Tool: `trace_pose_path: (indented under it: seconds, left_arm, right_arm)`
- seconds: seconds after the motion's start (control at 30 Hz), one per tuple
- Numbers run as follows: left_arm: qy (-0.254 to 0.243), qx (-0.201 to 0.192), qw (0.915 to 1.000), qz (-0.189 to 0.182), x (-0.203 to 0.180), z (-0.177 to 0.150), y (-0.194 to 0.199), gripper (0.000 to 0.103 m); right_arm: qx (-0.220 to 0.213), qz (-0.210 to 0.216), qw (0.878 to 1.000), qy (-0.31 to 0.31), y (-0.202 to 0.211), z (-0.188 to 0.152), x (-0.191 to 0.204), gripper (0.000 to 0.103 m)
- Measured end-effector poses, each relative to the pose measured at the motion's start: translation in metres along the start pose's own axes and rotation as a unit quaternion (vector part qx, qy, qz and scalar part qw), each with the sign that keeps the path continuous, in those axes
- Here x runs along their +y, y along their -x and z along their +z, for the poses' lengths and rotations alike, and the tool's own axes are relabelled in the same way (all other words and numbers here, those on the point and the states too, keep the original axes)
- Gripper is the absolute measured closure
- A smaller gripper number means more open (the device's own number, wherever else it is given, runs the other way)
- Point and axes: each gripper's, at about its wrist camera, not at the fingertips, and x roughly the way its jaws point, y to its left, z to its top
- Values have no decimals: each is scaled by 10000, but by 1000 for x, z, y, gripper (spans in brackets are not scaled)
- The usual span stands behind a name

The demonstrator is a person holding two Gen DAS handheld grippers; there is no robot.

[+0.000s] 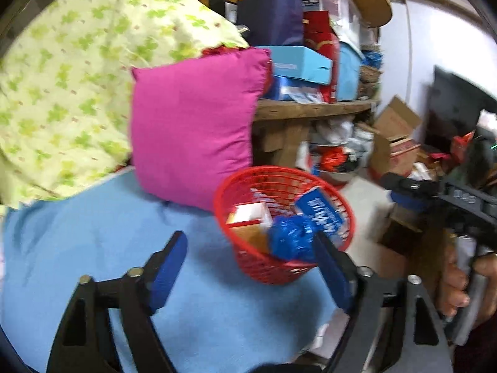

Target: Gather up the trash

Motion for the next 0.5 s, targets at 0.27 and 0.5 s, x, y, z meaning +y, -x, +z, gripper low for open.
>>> trace_pose_path:
  seconds: [0.27, 0.5]
  left_arm:
    - [-375, -281, 9932, 1067, -14, -1, 54, 17]
    - [-59, -245, 9884, 1499, -11, 0, 93, 17]
  right_arm:
    - [-121, -79, 9962, 862, 43, -18, 50, 43]
    - [-312, -301, 9908, 1286, 83, -31, 79, 36]
